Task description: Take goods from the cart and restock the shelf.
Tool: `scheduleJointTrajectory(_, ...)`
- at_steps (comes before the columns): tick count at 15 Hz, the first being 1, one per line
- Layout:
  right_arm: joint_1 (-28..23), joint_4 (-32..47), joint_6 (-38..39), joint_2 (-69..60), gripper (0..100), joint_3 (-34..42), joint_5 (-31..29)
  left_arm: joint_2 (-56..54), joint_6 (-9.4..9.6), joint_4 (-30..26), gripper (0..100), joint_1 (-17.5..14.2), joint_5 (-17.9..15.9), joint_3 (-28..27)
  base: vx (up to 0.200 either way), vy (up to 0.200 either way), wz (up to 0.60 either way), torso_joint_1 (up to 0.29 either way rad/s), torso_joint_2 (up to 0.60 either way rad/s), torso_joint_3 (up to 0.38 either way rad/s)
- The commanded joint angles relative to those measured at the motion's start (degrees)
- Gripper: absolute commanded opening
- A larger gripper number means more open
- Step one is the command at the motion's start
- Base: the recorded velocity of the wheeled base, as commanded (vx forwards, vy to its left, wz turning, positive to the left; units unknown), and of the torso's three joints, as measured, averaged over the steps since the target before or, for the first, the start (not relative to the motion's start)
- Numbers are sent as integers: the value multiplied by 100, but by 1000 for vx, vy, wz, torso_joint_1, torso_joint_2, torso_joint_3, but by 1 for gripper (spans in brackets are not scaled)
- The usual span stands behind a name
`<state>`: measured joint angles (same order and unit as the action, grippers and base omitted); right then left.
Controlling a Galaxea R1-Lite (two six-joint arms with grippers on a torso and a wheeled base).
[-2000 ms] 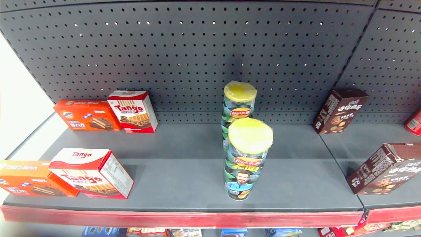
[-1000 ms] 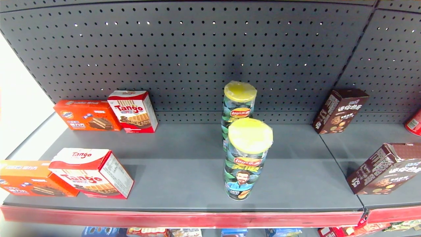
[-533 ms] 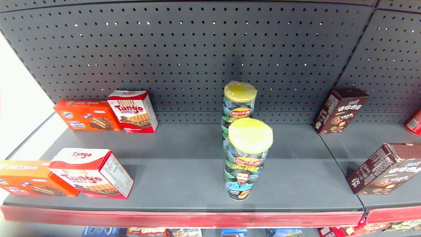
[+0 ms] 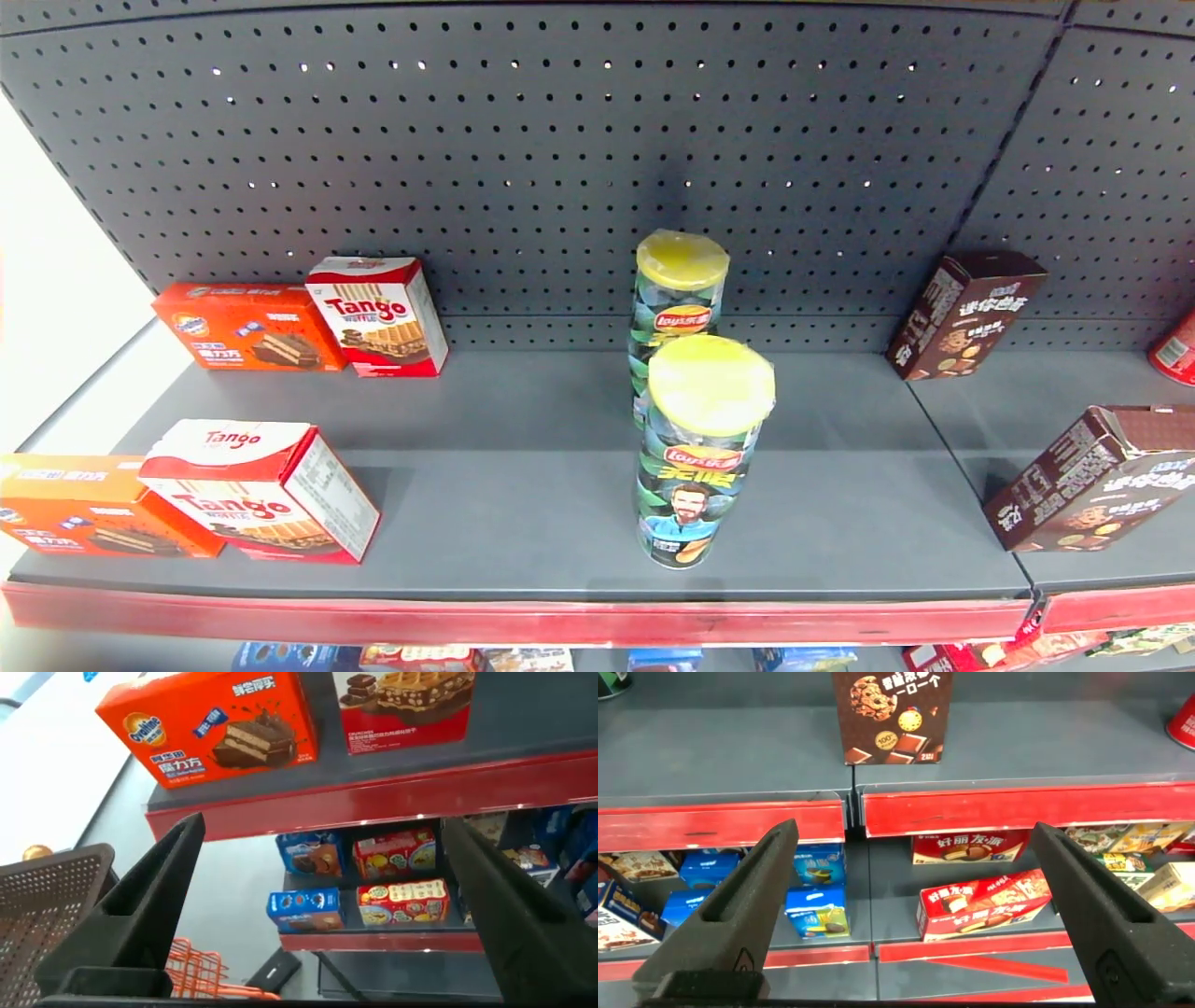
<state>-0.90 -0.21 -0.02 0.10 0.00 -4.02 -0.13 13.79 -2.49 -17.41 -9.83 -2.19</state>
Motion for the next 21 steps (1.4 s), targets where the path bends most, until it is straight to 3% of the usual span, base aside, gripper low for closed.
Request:
scheduleJointTrajectory(1,2,3,2,8,100,0,-2,13,-8,3,100,9,-2,-18,0,0,0,0,0,0)
scheduleJointTrajectory(6,2,3,2,-1,100,0,-2,321,-8,11,100,106,-2,-9,0,0,0,0,0,0)
scheduleJointTrajectory(7,2,3,-6,8,100,0,-2,567,19,29,100,352,86,0,0,0,0,0,0,0)
scheduleJointTrajectory(8,2,3,-6,-1,100,0,-2,637,-34,64,100,888,385,8,0,0,0,0,0,0)
scheduleJointTrajectory(12,2,3,2,8,100,0,-2,567,-87,126,100,879,473,35,0,0,0,0,0,0)
scheduleJointTrajectory(13,2,3,2,8,100,0,-2,567,-219,196,100,994,596,52,0,0,0,0,0,0)
scheduleJointTrajectory(14,2,3,2,-1,100,0,-2,567,-263,196,100,1152,710,52,0,0,0,0,0,0)
scheduleJointTrajectory(16,2,3,-6,8,100,0,-2,251,-315,99,100,1811,860,26,0,0,0,0,0,0)
scheduleJointTrajectory(19,2,3,-6,-1,100,0,-2,13,-271,126,100,1758,332,35,0,0,0,0,0,0)
scheduleJointTrajectory(21,2,3,2,-1,100,0,-2,13,-456,108,100,1750,631,35,0,0,0,0,0,0)
